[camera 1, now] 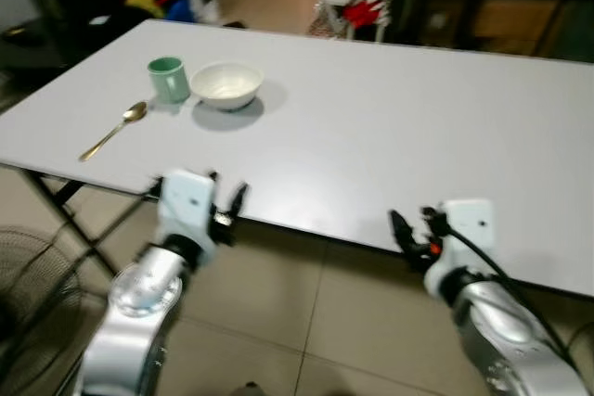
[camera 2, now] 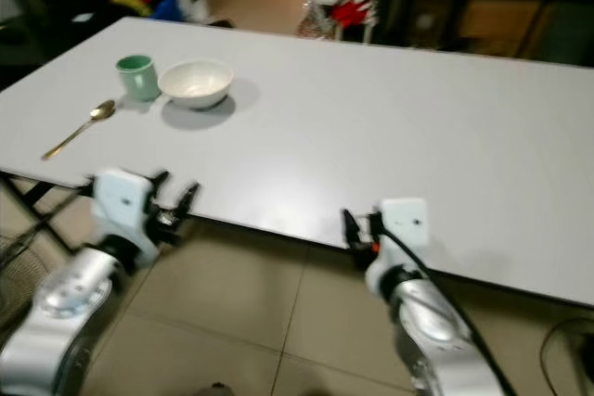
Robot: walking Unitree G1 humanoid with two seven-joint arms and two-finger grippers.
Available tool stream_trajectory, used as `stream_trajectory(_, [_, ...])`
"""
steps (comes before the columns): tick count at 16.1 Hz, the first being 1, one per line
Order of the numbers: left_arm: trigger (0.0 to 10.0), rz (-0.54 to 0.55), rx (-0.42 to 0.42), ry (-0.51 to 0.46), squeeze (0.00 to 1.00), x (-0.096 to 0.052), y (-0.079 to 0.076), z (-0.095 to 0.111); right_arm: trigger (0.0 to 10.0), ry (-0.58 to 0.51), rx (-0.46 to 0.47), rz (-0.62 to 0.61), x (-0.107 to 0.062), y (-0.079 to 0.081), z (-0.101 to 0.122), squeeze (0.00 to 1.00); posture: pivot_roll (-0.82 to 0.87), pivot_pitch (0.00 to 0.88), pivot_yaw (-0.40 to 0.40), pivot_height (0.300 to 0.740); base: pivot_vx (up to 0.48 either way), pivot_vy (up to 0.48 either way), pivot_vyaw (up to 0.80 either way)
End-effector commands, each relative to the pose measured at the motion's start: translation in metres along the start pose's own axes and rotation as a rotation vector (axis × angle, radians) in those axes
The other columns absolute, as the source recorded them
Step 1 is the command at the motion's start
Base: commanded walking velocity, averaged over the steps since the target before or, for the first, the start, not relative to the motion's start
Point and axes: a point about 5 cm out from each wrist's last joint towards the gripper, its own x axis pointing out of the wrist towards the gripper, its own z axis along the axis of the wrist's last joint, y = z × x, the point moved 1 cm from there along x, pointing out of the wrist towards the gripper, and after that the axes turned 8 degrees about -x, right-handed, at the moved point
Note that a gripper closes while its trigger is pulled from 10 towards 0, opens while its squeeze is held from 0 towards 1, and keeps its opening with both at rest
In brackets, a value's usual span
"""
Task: Setting the table
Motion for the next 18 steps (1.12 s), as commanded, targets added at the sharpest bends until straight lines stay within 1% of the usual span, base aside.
stream_trajectory(1, [10.0,0.014,0.016,0.001,0.03,-0.001,0.005,0.002,10.0,-0.025,0.007,0.022,0.001,0.004,0.006,1.0,0.09,0.0,0.068,0.74,0.0,0.0,0.8])
stream_trajectory(2, [10.0,0.008,0.021,0.007,0.04,-0.001,0.004,0.002,10.0,-0.038,0.018,0.039,0.001,0.006,0.007,1.0,0.09,0.0,0.068,0.74,0.0,0.0,0.8])
stream_trajectory(4, [10.0,0.01,0.019,0.011,0.05,0.0,0.003,0.001,10.0,-0.066,-0.013,0.051,0.001,0.008,0.012,1.0,0.1,0.0,0.065,0.74,0.0,0.0,0.8])
stream_trajectory(5, [10.0,0.013,0.022,0.012,0.03,0.0,0.004,0.001,10.0,-0.072,-0.01,0.059,0.002,0.008,0.013,1.0,0.1,0.0,0.064,0.74,0.0,0.0,0.8])
stream_trajectory(7, [10.0,0.025,0.019,0.004,0.04,0.0,0.005,0.002,10.0,-0.073,-0.005,0.045,0.003,0.005,0.013,1.0,0.1,0.0,0.062,0.74,0.0,0.0,0.8])
stream_trajectory(8, [10.0,0.077,0.037,-0.018,0.13,0.0,0.011,0.004,10.0,-0.078,0.014,0.023,0.002,0.003,0.013,1.0,0.1,0.0,0.062,0.74,0.0,0.0,0.8])
stream_trajectory(9, [10.0,0.102,0.036,-0.027,0.37,0.002,0.014,0.006,10.0,-0.073,0.021,-0.021,0.003,-0.001,0.013,1.0,0.1,0.0,0.062,0.74,0.0,0.0,0.8])
stream_trajectory(10, [10.0,0.093,0.039,-0.008,0.35,0.002,0.014,0.005,10.0,-0.05,0.042,-0.021,0.004,-0.001,0.01,1.0,0.1,0.0,0.063,0.74,0.0,0.0,0.8])
stream_trajectory(11, [10.0,0.099,0.064,0.0,0.34,0.003,0.015,0.005,10.0,-0.043,0.053,-0.015,0.003,0.0,0.009,1.0,0.1,0.0,0.063,0.74,0.0,0.0,0.8])
stream_trajectory(12, [10.0,0.099,0.078,-0.01,0.25,0.003,0.015,0.006,10.0,-0.044,0.044,-0.024,0.003,0.0,0.009,1.0,0.1,0.0,0.068,0.74,0.0,0.0,0.8])
stream_trajectory(13, [10.0,0.09,0.076,-0.017,0.08,0.004,0.014,0.007,10.0,-0.042,0.039,-0.03,0.003,-0.001,0.008,1.0,0.1,0.0,0.069,0.74,0.0,0.0,0.8])
stream_trajectory(14, [10.0,0.088,0.075,-0.019,0.0,0.004,0.014,0.007,10.0,-0.042,0.032,-0.037,0.003,-0.002,0.008,1.0,0.1,0.0,0.07,0.74,0.0,0.0,0.8])
stream_trajectory(17, [10.0,0.078,0.065,-0.026,0.0,0.004,0.012,0.008,10.0,-0.049,0.053,-0.027,0.004,-0.001,0.01,1.0,0.1,0.0,0.07,0.74,0.0,0.0,0.8])
stream_trajectory(18, [10.0,0.07,0.071,-0.024,0.0,0.004,0.011,0.008,10.0,-0.051,0.041,-0.024,0.004,-0.001,0.011,1.0,0.1,0.0,0.068,0.74,0.0,0.0,0.8])
